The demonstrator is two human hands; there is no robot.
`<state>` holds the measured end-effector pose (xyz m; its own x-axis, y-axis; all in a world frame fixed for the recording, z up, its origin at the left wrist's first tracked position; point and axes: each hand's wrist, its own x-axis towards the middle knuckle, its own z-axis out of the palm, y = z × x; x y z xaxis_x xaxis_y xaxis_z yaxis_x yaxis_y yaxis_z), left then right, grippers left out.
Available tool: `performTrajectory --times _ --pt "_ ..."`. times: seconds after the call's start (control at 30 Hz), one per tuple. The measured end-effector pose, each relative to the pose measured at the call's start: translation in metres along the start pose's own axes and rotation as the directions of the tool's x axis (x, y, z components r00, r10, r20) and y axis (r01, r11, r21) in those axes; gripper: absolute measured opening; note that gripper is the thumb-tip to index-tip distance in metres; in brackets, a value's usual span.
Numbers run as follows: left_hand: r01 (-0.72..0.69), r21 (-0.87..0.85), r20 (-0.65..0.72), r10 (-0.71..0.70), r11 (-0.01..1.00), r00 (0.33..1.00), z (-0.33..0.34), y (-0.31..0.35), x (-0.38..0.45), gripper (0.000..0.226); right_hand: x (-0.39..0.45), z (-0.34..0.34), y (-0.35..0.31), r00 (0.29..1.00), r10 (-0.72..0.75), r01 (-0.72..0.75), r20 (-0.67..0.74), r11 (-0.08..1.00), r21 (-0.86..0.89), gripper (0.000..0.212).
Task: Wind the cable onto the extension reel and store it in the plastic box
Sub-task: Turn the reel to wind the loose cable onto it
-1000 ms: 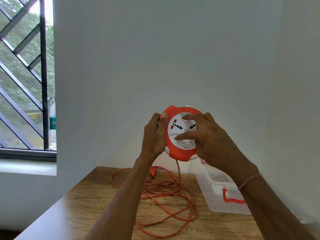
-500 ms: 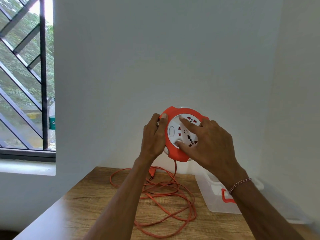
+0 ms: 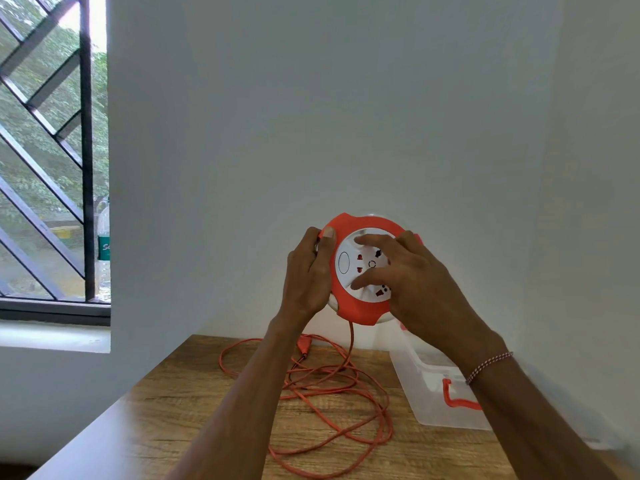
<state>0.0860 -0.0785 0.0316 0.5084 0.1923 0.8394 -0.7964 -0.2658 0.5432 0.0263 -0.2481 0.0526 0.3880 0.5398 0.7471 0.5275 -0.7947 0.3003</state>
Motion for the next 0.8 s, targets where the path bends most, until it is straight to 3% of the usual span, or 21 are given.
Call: performTrajectory --times 0.3,0.53,0.63,0.73,0.8 --pt "0.006 0.023 0.021 -0.007 1.0 1.0 -0.002 -0.001 -0.001 0.032 -0.003 0.007 0.001 0.997 0.076 -0.075 0.001 0.987 -0.138 0.067" --pt "-0.001 0.024 0.023 0.001 1.0 1.0 0.0 0.001 -0.002 0.036 -0.005 0.007 -0.004 0.953 0.267 -0.281 -0.145 0.956 -0.085 0.064" --pt "0.004 0.023 0.018 -0.005 1.0 1.0 0.0 0.002 -0.002 0.035 -0.003 0.005 -0.007 0.937 0.327 -0.334 -0.121 0.942 -0.042 0.073" --pt "0.021 0.008 0.008 -0.021 1.0 1.0 0.0 0.001 -0.002 0.034 -0.001 0.001 -0.007 0.951 0.29 -0.293 -0.102 0.956 -0.007 0.064" --pt "0.019 -0.003 0.008 -0.019 1.0 1.0 -0.001 0.001 -0.002 0.03 -0.001 -0.002 -0.004 0.97 0.202 -0.201 -0.137 0.979 0.025 0.046"
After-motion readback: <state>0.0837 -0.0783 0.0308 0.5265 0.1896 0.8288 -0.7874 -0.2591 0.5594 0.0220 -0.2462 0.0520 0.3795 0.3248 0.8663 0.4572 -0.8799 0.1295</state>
